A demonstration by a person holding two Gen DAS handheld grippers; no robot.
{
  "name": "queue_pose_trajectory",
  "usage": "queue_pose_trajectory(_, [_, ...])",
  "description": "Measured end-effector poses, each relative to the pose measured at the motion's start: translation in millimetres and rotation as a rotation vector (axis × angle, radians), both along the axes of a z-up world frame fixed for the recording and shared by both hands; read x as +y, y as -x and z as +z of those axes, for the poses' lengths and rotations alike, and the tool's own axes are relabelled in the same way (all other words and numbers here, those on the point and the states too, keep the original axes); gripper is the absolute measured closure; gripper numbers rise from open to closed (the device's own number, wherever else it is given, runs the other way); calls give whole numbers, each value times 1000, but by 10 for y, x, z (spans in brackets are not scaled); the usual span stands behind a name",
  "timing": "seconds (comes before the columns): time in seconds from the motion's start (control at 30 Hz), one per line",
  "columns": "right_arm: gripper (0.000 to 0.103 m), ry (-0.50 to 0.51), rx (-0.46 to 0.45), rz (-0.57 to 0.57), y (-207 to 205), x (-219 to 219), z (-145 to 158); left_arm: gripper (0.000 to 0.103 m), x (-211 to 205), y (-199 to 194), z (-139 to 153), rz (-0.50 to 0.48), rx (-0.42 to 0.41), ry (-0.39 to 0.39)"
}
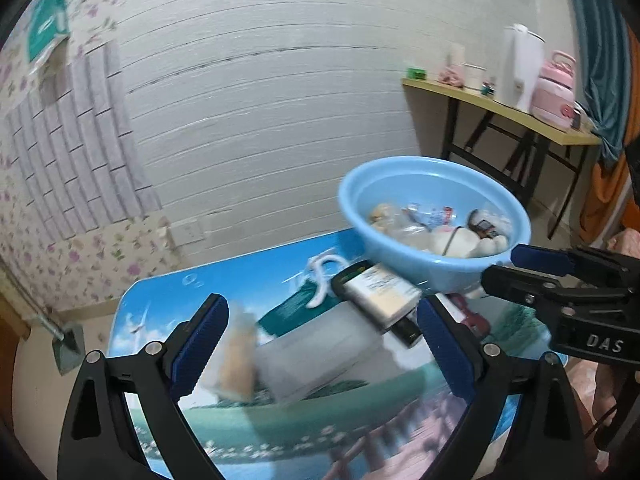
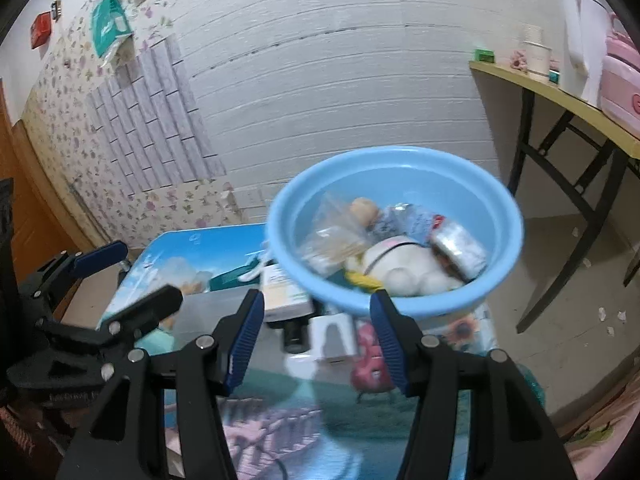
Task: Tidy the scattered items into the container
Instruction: 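Withdraw both tools and bring the left tool to the clear toothpick box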
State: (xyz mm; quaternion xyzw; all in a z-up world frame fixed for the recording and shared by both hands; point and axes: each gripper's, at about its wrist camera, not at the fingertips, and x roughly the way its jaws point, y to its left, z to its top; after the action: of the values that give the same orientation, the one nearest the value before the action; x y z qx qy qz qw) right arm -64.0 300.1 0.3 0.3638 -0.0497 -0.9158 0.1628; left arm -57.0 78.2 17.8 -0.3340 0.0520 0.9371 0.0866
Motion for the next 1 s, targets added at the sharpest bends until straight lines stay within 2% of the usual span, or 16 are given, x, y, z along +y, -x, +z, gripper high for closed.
queue_pose_trajectory(0.2, [48, 0, 14, 40, -135, -280, 7, 7, -278, -169, -52, 48, 18, -3])
queue_pose_trajectory(0.4, [48, -15, -11, 59, -243, -464, -123, 7, -550, -307, -110, 76, 20, -33])
queue_pose_trajectory(0.57, [48, -3, -30, 61, -305, -477, -300, 7, -777, -352, -243, 128, -3, -32])
queue_pose_trajectory(0.77, [48, -8, -99, 35, -238, -455, -530, 7, -1006, -338, -417, 172, -41, -51])
queue_pose_trajectory(0.9, [48, -20, -114, 11, -193, -419, -597, 7, -1063, -265, -512, 184, -66, -77])
queue_pose_trajectory(1.0, [50, -48, -120, -11, -150, -399, -648, 7, -1033, -224, -584, 175, -74, -66])
